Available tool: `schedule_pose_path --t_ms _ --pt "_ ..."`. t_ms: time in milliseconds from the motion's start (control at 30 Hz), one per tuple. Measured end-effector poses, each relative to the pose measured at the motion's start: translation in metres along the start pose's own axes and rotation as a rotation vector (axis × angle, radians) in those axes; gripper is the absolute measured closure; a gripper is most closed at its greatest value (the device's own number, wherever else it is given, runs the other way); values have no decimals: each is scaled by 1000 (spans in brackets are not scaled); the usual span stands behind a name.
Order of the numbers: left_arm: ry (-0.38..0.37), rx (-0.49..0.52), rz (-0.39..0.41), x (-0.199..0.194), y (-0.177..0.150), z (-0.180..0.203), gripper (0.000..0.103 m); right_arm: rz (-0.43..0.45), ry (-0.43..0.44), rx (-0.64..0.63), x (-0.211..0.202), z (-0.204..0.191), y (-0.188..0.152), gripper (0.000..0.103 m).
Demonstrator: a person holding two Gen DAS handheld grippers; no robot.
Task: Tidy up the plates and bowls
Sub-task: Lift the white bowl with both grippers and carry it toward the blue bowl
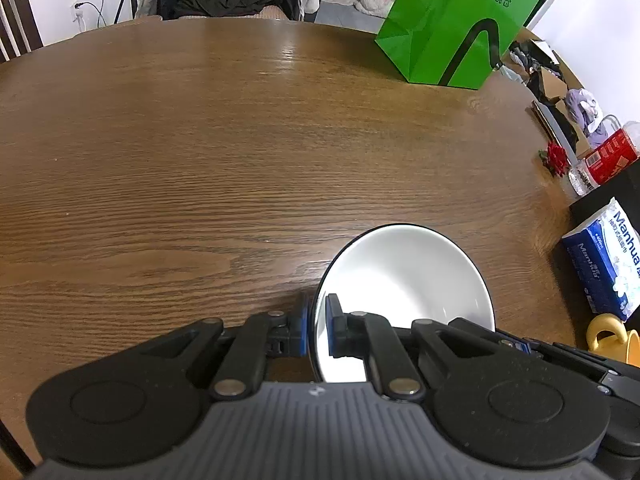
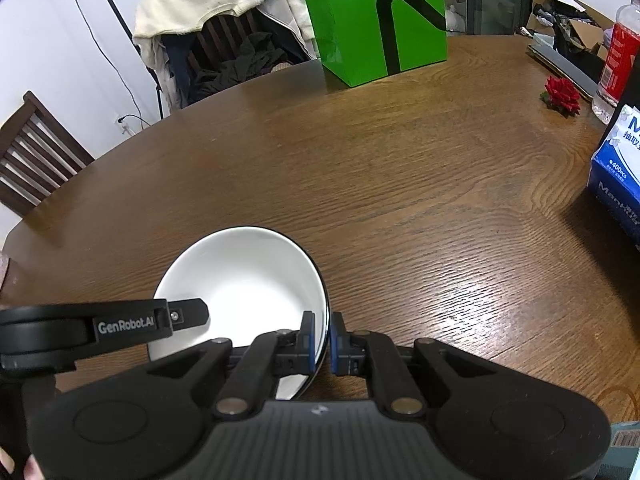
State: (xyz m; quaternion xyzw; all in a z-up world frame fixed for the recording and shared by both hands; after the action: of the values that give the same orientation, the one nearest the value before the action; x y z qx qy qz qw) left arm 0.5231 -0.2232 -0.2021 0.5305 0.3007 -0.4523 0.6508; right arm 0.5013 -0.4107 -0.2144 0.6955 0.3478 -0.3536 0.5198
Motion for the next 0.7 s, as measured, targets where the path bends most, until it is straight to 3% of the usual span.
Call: schedule_pose_path --t_ms 700 --pt "8 -22 41 -46 -12 -13 94 25 23 -30 -35 -25 -7 96"
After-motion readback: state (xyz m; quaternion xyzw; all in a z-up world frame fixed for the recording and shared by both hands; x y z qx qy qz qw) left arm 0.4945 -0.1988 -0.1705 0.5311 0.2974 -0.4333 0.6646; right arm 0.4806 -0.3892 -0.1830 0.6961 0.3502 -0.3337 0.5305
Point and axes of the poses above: each gripper's, at about its wrist camera, not at the fingertips, and x roughly the way its jaws point, z to its right, y to its top, the point moved 3 cm from there along x, roughly the way its jaws point, and after that the axes turned 3 degrees about z, right-handed, at the moved point
